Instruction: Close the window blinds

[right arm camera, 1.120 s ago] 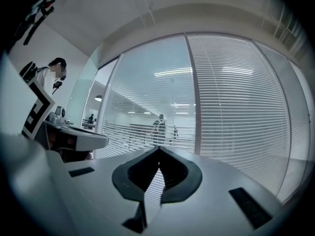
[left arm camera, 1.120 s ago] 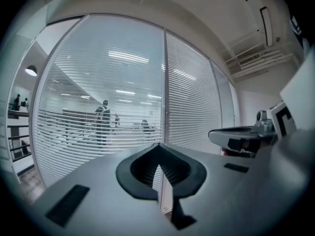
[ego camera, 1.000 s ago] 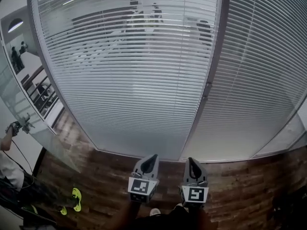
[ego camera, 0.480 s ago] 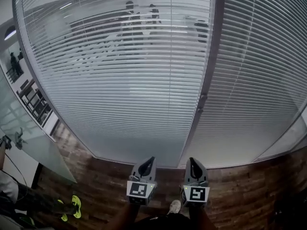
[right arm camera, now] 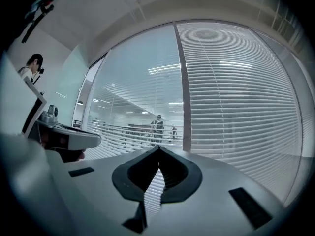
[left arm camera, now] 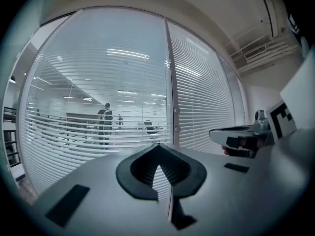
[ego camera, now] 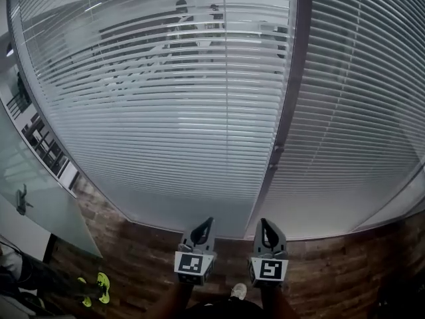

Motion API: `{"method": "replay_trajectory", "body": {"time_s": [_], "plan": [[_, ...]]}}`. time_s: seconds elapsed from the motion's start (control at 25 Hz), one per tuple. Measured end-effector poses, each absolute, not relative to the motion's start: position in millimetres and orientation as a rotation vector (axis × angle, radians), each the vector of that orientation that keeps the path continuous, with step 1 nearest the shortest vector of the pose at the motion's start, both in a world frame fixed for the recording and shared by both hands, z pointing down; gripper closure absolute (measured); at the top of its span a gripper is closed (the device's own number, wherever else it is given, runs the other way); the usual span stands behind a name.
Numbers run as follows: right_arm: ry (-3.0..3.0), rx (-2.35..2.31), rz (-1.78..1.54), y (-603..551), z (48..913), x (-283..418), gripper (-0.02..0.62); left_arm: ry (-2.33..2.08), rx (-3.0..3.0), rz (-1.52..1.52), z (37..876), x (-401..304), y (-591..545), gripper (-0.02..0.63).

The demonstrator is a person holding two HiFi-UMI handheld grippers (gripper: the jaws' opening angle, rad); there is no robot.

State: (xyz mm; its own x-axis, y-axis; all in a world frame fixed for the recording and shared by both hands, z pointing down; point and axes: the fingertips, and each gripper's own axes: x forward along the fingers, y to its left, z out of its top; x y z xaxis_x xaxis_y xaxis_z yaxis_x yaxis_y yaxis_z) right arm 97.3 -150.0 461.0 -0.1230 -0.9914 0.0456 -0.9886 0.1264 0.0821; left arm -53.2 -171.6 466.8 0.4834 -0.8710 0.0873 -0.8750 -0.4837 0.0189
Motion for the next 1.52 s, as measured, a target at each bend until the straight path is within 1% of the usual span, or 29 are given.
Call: {"method": "replay_trajectory", "body": {"time_s": [0.24,0.36,0.6,1.0,1.24,1.52], "plan": [[-2.311,1.944,-0.271,-176,451,97,0.592,-1.607,2.640,0.132,463,-40,-192,0.606],[-2.334,1.949,-0.256,-187,452,106,0.592,-1.604,2.641,0.146,471,-29,-200,0.606],[-2.363,1.953,-0.248,-203,446,124,0.592,-1.640,2.626,0.168,463,-15,-218,0.606],[-2.416,1.958,-0.171,-222,450,130,0.592,-1.641,2.616,0.237,475,-5,-239,0.606],[-2.362,2.024,-0.186,-243,442,144,0.592,-1.605,2.624,0.210,470,-5,-262,0.606],[-2.283,2.130,-0.188,-276,419,158,0.592,-1.463,2.755,0.151,454,19,-296,0.606]]}}
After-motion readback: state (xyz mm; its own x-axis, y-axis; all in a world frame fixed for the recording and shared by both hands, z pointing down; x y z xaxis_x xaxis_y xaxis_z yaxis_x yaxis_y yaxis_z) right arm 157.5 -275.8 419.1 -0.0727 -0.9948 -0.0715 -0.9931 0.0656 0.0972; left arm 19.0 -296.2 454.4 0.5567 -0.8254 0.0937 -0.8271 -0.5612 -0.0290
